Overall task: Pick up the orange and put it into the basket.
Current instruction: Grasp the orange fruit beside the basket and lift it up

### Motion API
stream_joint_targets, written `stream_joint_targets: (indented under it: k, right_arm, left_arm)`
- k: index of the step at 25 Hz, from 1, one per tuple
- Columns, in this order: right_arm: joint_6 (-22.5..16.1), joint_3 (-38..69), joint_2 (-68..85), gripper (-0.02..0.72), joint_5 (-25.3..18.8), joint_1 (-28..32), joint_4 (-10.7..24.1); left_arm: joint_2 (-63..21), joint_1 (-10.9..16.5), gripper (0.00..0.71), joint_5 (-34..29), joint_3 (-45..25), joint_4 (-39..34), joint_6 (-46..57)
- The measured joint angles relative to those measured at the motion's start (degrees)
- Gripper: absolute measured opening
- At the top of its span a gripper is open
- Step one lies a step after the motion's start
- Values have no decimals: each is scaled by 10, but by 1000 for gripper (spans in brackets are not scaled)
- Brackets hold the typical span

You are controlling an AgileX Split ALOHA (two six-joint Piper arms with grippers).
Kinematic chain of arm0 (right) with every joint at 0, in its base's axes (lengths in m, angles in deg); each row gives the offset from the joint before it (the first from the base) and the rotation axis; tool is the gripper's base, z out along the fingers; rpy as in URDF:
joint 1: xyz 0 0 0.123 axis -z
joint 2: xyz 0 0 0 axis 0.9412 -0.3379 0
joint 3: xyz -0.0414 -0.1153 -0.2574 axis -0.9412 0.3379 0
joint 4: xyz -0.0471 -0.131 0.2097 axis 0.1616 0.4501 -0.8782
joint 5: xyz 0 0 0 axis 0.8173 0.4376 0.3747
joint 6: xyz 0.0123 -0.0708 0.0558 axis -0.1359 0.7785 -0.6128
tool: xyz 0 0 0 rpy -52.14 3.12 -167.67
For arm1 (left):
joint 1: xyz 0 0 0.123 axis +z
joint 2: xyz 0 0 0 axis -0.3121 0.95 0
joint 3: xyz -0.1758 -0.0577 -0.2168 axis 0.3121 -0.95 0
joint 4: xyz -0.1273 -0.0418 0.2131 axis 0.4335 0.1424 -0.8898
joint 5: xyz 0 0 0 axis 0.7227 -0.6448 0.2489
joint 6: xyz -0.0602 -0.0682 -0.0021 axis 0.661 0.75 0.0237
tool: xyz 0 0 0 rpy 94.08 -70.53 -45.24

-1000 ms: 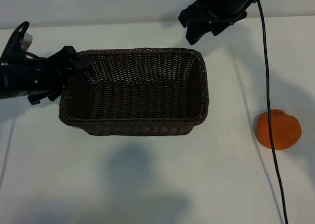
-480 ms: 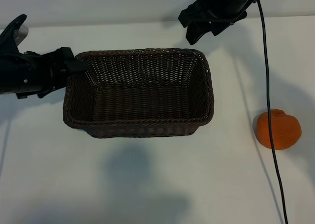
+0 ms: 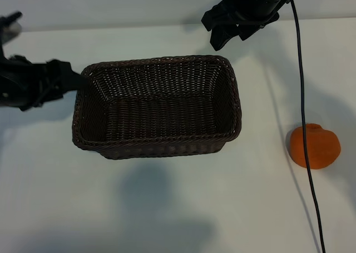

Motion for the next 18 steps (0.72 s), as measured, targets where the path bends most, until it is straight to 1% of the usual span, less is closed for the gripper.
stream_joint_targets:
  k: [3, 8, 13, 18]
  right_arm:
    - [-8, 0, 0, 559, 0, 0, 0]
    - [-11, 0, 0, 559, 0, 0, 0]
    - [-13, 0, 0, 559, 0, 0, -1]
    - [-15, 0, 0, 559, 0, 0, -9]
  left_arm:
    - [-38, 0, 596, -34, 32, -28, 16]
    - [-43, 0, 594, -101, 101, -105, 45]
    - [-39, 0, 594, -115, 115, -138, 54]
    - [-11, 0, 594, -119, 115, -143, 54]
